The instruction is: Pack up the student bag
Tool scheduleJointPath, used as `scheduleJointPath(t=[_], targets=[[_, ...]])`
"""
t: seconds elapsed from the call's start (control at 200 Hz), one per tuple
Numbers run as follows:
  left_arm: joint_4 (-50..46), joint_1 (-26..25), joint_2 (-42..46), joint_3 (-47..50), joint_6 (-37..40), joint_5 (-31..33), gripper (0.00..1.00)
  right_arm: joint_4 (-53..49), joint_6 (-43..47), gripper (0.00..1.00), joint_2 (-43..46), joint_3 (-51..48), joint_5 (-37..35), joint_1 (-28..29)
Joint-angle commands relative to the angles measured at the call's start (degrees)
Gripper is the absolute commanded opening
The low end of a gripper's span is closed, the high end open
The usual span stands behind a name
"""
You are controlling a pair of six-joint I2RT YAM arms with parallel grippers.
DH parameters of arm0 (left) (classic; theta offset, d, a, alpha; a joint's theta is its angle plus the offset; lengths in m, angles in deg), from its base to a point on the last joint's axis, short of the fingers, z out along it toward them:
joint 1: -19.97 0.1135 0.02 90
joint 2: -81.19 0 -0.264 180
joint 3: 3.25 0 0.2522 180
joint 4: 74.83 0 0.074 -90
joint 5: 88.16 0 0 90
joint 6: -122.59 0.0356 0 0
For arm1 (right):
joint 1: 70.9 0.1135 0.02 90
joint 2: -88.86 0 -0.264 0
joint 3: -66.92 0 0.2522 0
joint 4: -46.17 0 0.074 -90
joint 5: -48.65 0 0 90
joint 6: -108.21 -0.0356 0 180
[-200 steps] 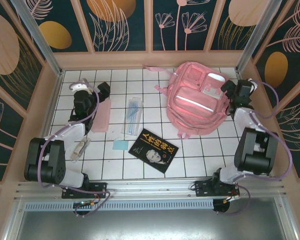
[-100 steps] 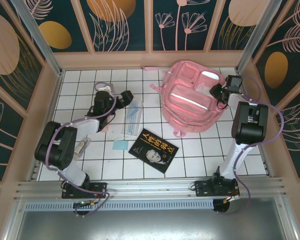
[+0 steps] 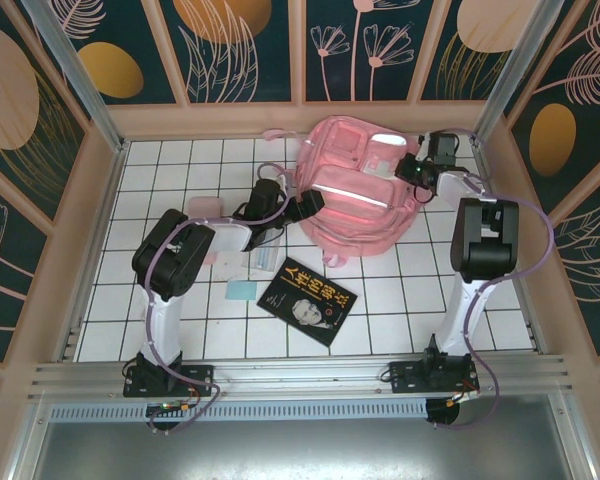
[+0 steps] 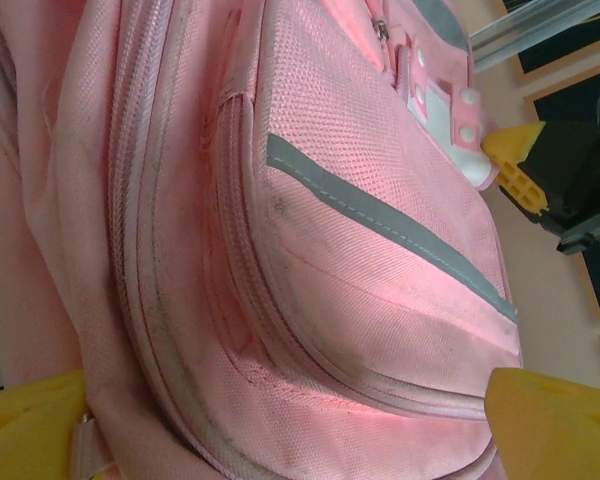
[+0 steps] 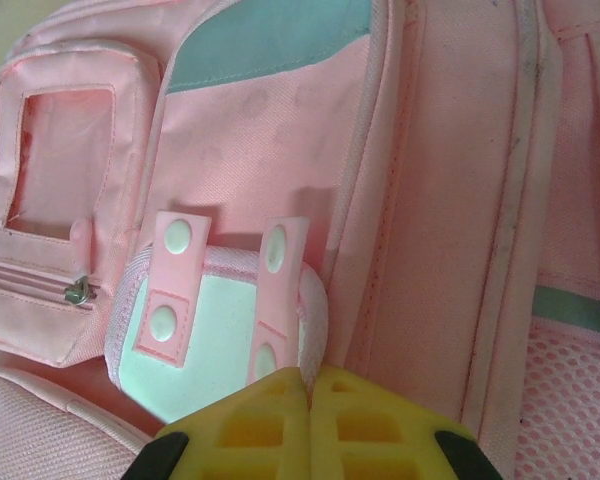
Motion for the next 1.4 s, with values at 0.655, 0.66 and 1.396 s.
scheduleJointPath(t=[0.655,0.66,1.396], targets=[[-23.0,-10.0,9.7,-12.3,8.8,9.7,0.99,-7.4,-2.5,0.64,-0.7,15.6,-6.9,6.0],[-23.0,-9.8,9.8,-12.1,8.7,9.8,0.99,-7.4,-2.5,0.64,-0.4,15.0,-7.0,6.0],[-10.6,-2.7,-3.9,-3.7,-19.5,19.1,0.81,-1.5,-16.8,0.64,39.9,-34.3,-4.6,12.5]])
